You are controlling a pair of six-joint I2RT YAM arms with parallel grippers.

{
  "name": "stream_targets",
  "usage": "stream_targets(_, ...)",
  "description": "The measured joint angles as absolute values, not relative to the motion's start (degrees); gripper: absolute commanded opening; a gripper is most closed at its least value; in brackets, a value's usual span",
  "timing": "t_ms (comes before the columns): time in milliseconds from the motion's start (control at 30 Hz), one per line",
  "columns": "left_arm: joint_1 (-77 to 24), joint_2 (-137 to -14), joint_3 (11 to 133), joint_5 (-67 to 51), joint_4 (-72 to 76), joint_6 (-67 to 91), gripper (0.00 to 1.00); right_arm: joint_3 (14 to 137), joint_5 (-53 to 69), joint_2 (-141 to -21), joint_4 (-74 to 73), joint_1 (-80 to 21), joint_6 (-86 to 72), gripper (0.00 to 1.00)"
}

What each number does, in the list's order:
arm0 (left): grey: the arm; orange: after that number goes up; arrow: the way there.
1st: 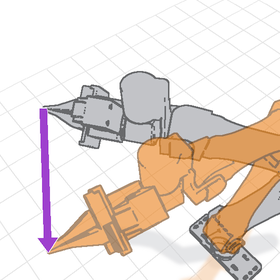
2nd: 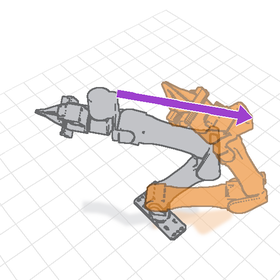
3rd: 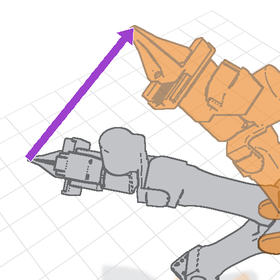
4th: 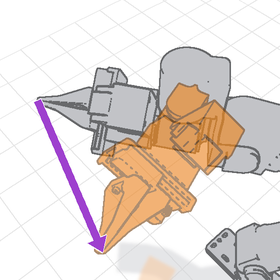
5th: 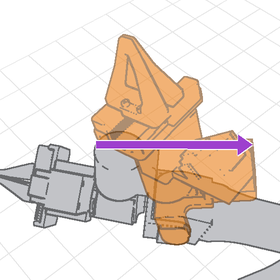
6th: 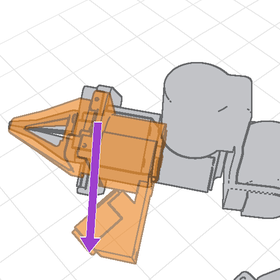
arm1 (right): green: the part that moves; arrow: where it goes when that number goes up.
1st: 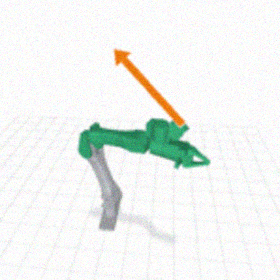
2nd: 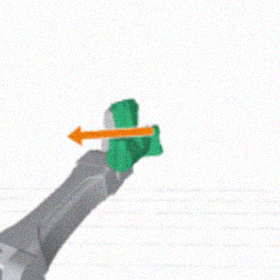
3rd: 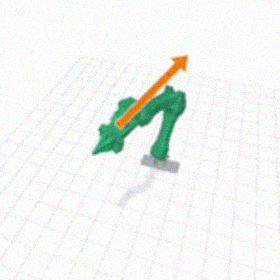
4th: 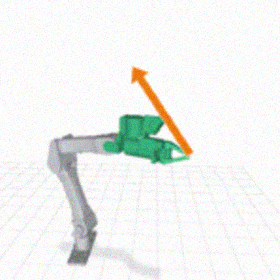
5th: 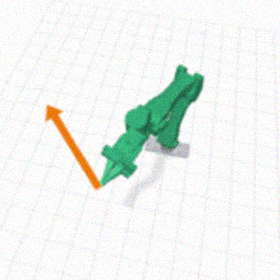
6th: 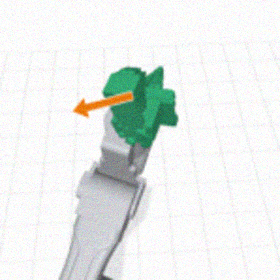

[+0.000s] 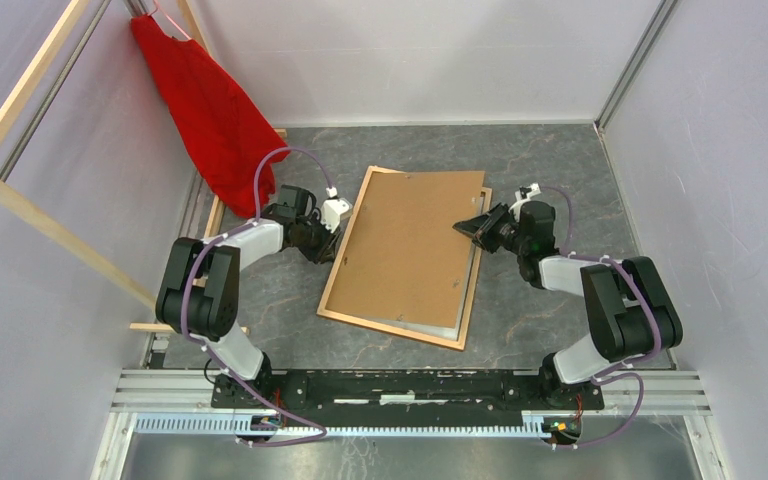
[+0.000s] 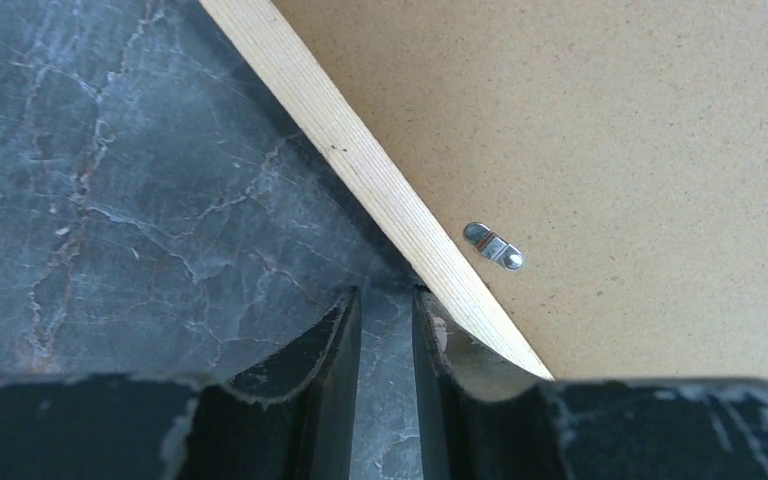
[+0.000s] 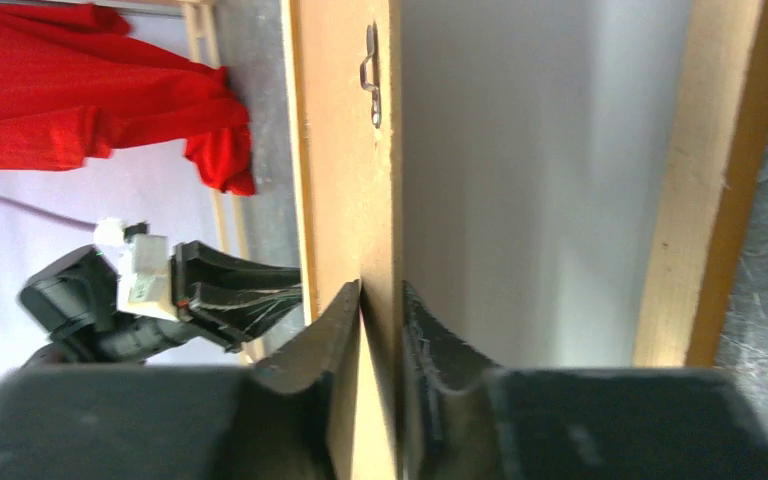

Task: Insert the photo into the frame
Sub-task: Place the photo frame item in the photo frame.

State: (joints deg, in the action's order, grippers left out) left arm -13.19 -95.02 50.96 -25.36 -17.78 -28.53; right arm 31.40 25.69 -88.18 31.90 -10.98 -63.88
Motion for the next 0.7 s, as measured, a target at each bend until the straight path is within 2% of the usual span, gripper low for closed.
stream_targets(100, -13.2, -94.4, 50.5, -25.9, -19.1, -29.3, 0.32, 34.1, 24.3, -88.4, 26.1, -11.7, -60.5, 0.47)
stream_targets(200, -13.3, -94.1, 50.5, -26.2, -20.1, -29.4, 0.32, 36.5, 23.2, -88.4, 20.8, -12.4, -57.1, 0.56)
stream_targets(267, -13.3, -94.0, 50.5, -26.3, -20.6, -29.5, 0.32, 38.1, 22.5, -88.4, 17.1, -13.0, -54.7, 0.65)
stream_targets(367, -13.3, -94.0, 50.7, -26.2, -21.0, -29.5, 0.32, 40.2, 21.4, -88.3, 12.6, -13.6, -51.9, 0.85)
stream_targets(400, -13.3, -93.9, 50.7, -26.2, -21.2, -29.5, 0.32, 41.0, 20.8, -88.3, 10.9, -13.9, -50.6, 0.96)
stream_targets(433, -13.3, -93.9, 50.9, -26.2, -21.2, -29.5, 0.32, 41.6, 20.3, -88.2, 9.3, -14.1, -49.7, 0.98)
stream_targets(700, -13.3, -93.1, 52.2, -26.0, -21.4, -29.5, 0.31, 46.8, 13.6, -84.4, -4.8, -15.3, -40.4, 0.98)
